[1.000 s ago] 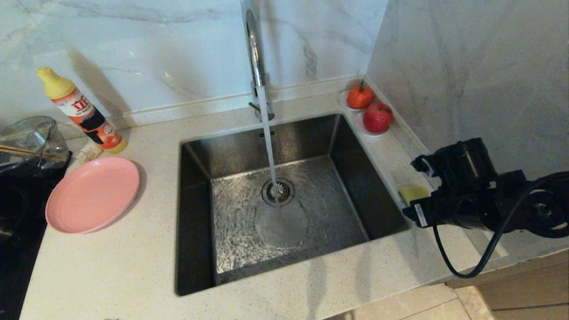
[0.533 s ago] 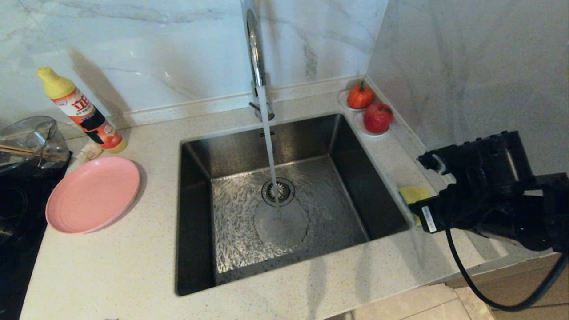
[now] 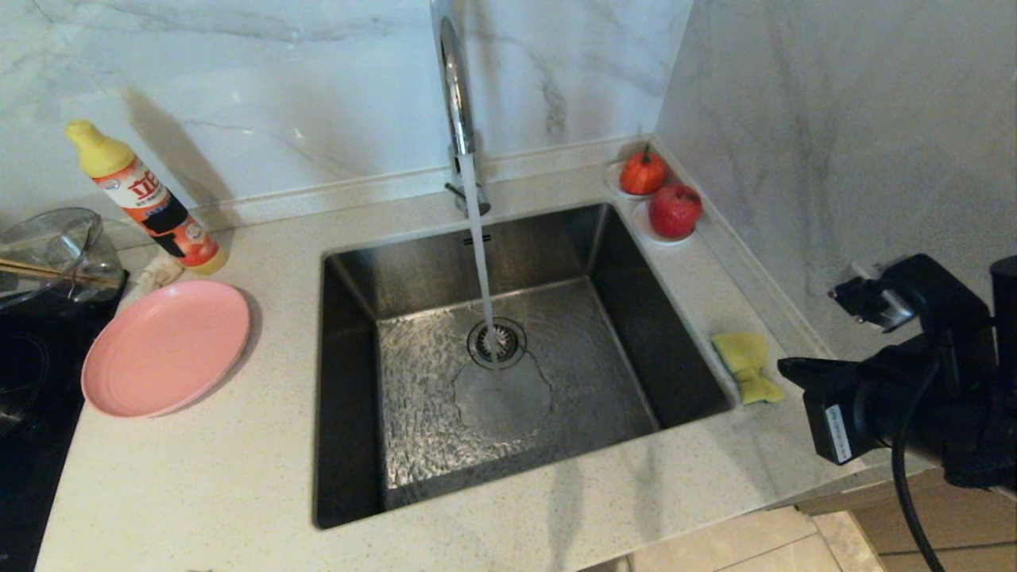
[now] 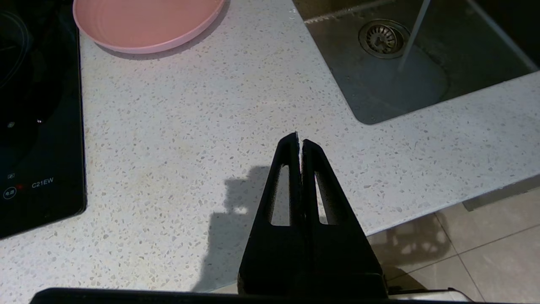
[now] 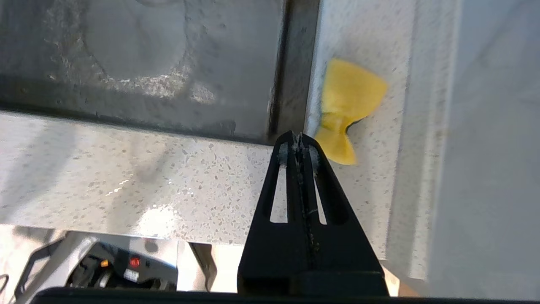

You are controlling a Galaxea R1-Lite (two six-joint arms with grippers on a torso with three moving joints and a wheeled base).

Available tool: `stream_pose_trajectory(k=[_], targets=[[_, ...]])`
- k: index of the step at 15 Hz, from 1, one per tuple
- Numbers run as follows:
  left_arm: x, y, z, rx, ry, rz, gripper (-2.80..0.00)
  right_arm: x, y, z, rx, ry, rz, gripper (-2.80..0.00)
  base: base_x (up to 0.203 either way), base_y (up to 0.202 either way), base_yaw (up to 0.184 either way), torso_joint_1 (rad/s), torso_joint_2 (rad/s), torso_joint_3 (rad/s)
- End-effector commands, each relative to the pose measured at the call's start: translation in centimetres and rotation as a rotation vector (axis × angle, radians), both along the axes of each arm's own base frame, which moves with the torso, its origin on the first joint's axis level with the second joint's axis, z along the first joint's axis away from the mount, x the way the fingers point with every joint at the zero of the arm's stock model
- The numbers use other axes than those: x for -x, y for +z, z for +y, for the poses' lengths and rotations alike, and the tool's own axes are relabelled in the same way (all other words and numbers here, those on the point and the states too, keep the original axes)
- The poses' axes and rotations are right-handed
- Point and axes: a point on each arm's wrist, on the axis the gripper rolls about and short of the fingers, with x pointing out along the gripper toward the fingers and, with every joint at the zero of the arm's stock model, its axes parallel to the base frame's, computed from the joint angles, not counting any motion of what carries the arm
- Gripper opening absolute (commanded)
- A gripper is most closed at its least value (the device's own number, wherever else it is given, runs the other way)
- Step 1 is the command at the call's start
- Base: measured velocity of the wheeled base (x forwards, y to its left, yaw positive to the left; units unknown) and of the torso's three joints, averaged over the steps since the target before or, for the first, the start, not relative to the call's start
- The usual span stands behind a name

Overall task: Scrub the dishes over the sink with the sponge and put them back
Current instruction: Put down the sponge, then turn off the faucet

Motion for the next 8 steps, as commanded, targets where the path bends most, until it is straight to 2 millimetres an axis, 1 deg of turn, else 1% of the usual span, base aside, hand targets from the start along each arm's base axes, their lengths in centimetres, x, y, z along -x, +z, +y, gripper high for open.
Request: stream_pose_trajectory(k=[1,6,8], targets=[[0.0,0.0,0.0,0.0,0.001,-0.001,-2.8,2.0,1.0,-1.4,-0.045,0.012,-0.061,-2.8,0.0,0.0,0.0,0.0,0.0,0.0],[0.0,0.0,0.0,0.0,0.0,-0.001,-2.8,5.2,2.1,-3.7,-0.109,0.077,-0.243,-2.8,0.0,0.0,0.0,0.0,0.0,0.0],[0.0,0.0,0.0,0.0,0.0,-0.001,-2.8,6.8,1.8,-4.7,-0.137,0.135,-0.275,-2.8,0.0,0.0,0.0,0.0,0.0,0.0]])
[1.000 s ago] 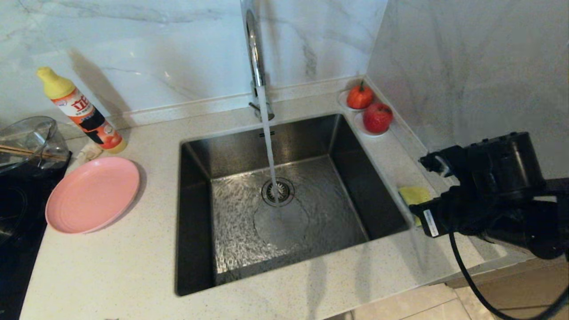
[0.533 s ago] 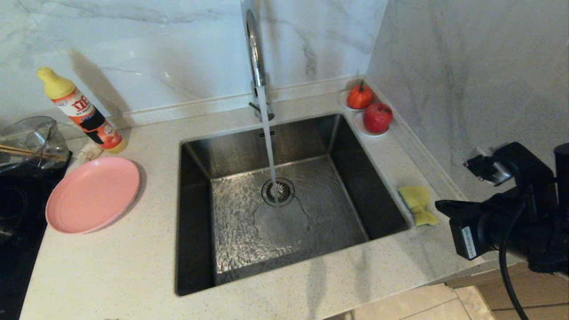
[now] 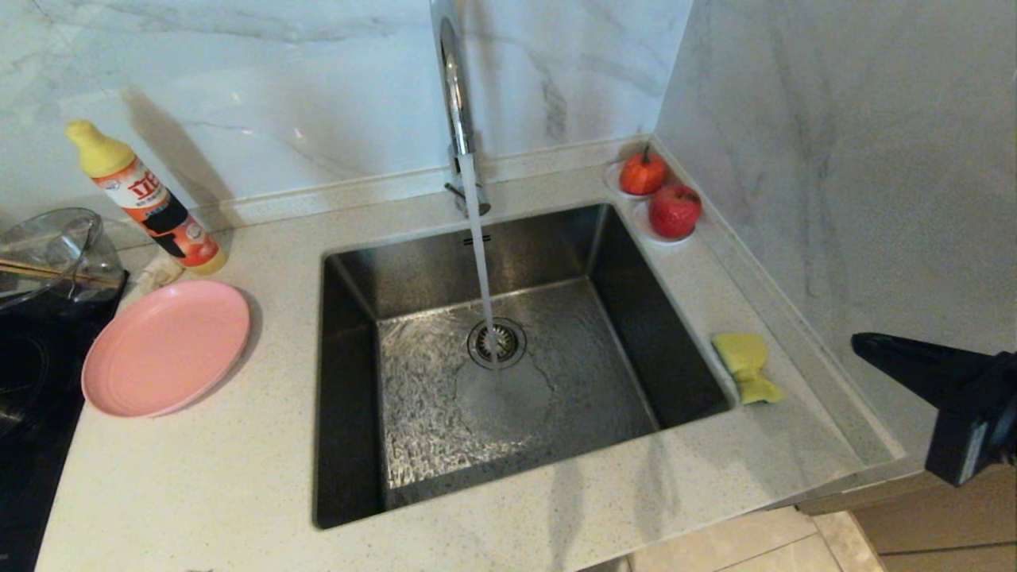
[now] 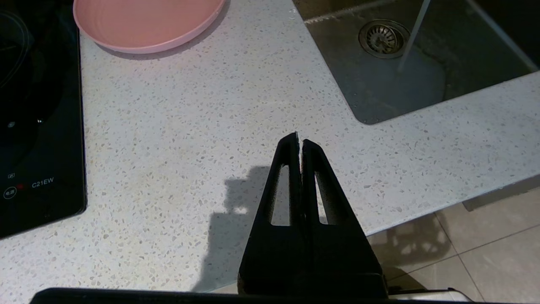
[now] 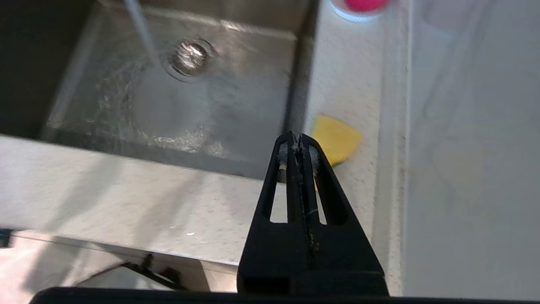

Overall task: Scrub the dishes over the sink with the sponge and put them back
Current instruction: Turn off the faucet

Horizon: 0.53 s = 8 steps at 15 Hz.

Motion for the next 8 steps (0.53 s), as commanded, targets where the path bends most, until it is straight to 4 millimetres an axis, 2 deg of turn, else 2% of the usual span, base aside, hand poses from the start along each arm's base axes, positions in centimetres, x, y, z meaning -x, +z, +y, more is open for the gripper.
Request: stream_pose_trajectory(k=[1,4,6,8], targets=[[0.0,0.0,0.0,-0.001,0.0,-0.001,-2.8,2.5,-0.3,-1.7,-0.039,0.037,-0.057,-2.8,0.0,0.0,0.0,0.0,0.0,0.0],[0.0,0.0,0.0,-0.001,-0.001,-0.001,-2.8,4.5,-1.0,-3.4,-0.074,0.072,-0.105,-2.8,0.0,0.0,0.0,0.0,0.0,0.0],[0.0,0.0,0.0,-0.001,-0.001,-0.001,-2.8,5.5,-1.2,-4.7,-0.09,0.027,-0.142,-2.8,0.0,0.0,0.0,0.0,0.0,0.0],[0.0,0.0,0.0,-0.001,-0.001,-0.001,-2.8,6.9,-2.6,-5.7,-0.088,0.028,-0.159,-2.8,0.0,0.0,0.0,0.0,0.0,0.0]])
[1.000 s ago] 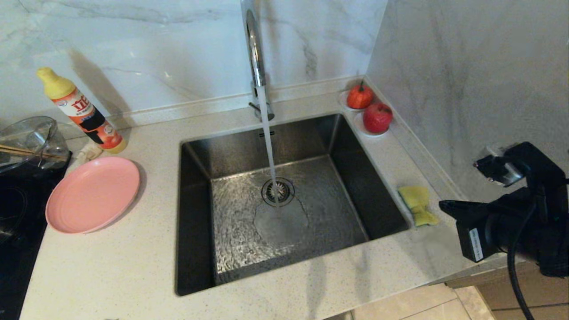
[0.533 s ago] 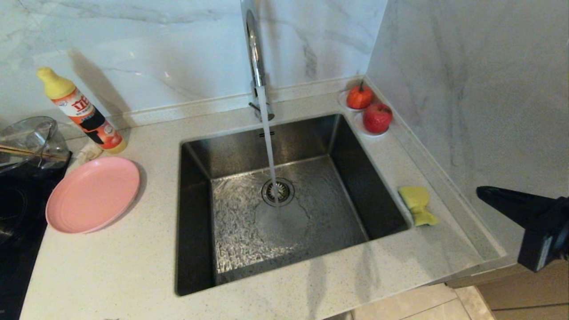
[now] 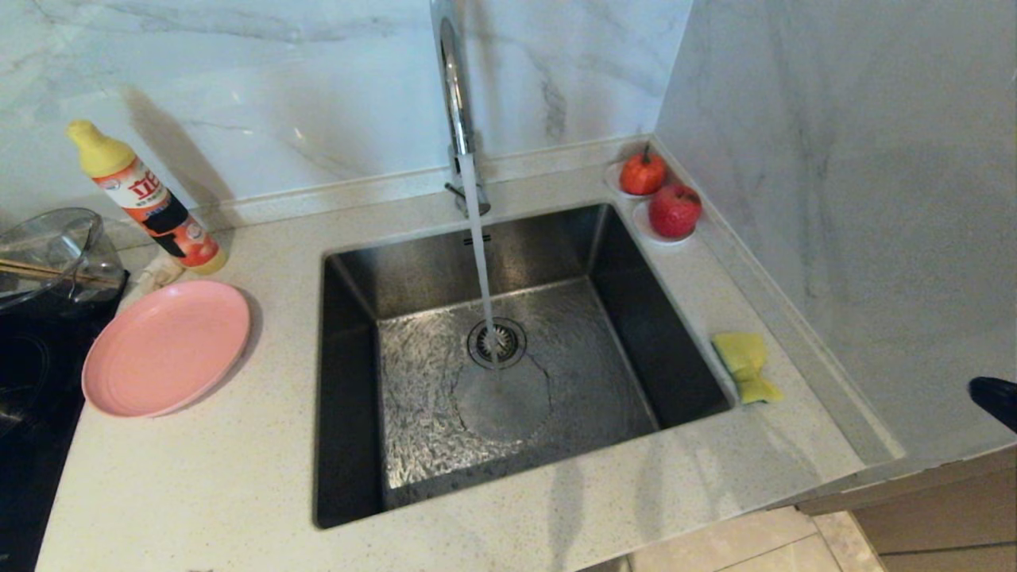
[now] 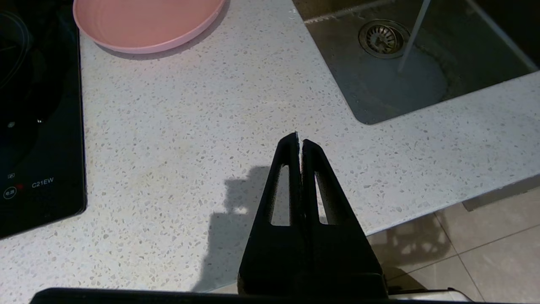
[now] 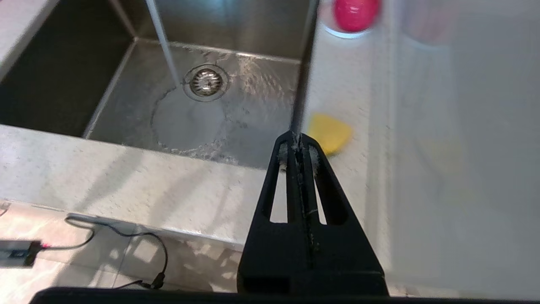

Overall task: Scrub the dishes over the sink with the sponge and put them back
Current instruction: Turn off the faucet

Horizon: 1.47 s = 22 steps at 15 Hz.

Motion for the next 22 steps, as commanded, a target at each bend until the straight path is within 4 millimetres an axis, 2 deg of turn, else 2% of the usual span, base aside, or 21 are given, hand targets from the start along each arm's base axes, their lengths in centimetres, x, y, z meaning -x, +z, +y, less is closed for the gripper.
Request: stream_pose_trajectory(k=[1,6,9,10,12,15,17,19,22], targets=[[0.0,0.0,0.0,-0.001,0.001,-0.001,-2.8,2.5,-1.3,-1.4,-0.018,-0.002,-0.063,-2.8,0.0,0.0,0.0,0.0,0.0,0.0],[0.0,0.0,0.0,-0.001,-0.002,-0.001,-2.8,5.8,-4.0,-2.3,-0.021,-0.024,-0.096,-2.8,0.0,0.0,0.0,0.0,0.0,0.0],[0.0,0.0,0.0,-0.001,0.0,-0.001,-2.8,7.3,-6.6,-2.3,-0.015,-0.1,-0.102,-2.8,0.0,0.0,0.0,0.0,0.0,0.0],[0.0,0.0,0.0,-0.001,-0.002,-0.001,-2.8,7.7,-8.0,-2.3,-0.013,-0.129,-0.097,-2.8,0.0,0.0,0.0,0.0,0.0,0.0],[0.0,0.0,0.0,-0.001,0.001,-0.001,-2.8,7.4,-10.7,-2.3,-0.018,-0.163,-0.046,-2.8,0.0,0.0,0.0,0.0,0.0,0.0],[0.0,0.0,0.0,-0.001,0.0,-0.001,-2.8,7.9,-13.2,-2.5,-0.043,-0.224,-0.043,-2.8,0.0,0.0,0.0,0.0,0.0,0.0],[0.0,0.0,0.0,-0.001,0.0,-0.002,-2.8,8.7,-14.2,-2.5,-0.052,-0.255,-0.053,-2.8,0.0,0.0,0.0,0.0,0.0,0.0],[0.0,0.0,0.0,-0.001,0.0,-0.002,-2.8,8.6,-15.5,-2.8,-0.051,-0.36,0.038,-2.8,0.0,0.0,0.0,0.0,0.0,0.0],[0.0,0.0,0.0,-0.001,0.0,-0.001,-2.8,8.6,-15.6,-2.8,-0.066,-0.373,0.061,-2.8,0.0,0.0,0.0,0.0,0.0,0.0]])
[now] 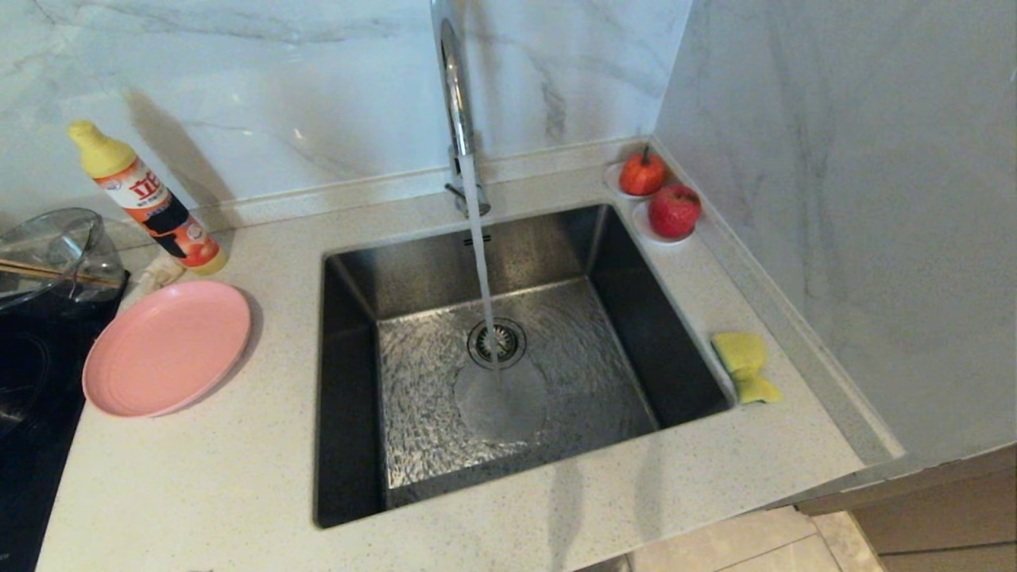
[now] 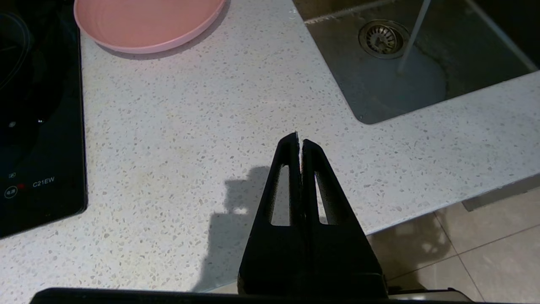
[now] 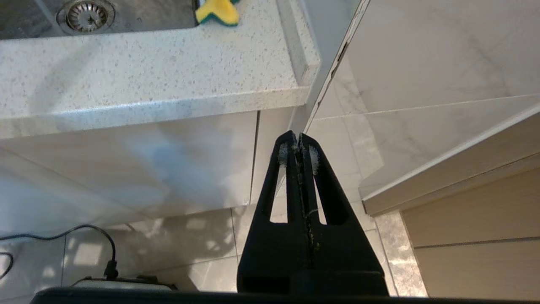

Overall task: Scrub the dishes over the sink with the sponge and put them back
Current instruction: Turn off the faucet

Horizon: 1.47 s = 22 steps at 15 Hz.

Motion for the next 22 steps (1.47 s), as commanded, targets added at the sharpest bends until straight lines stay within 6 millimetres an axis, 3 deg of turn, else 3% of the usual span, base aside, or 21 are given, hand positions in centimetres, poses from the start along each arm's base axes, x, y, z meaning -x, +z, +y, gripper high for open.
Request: stream_pose_trajectory(k=[1,22], targets=[[0.01,-0.01,0.0,0.0,0.0,-0.001,-2.8,0.03,-0.11,-0.01,-0.025,-0.003,-0.01,-2.8,0.0,0.0,0.0,0.0,0.0,0.0],[0.02,-0.03,0.03,-0.031,0.014,0.004,-2.8,0.0,-0.07,-0.02,-0.076,-0.009,-0.02,-2.8,0.0,0.0,0.0,0.0,0.0,0.0]])
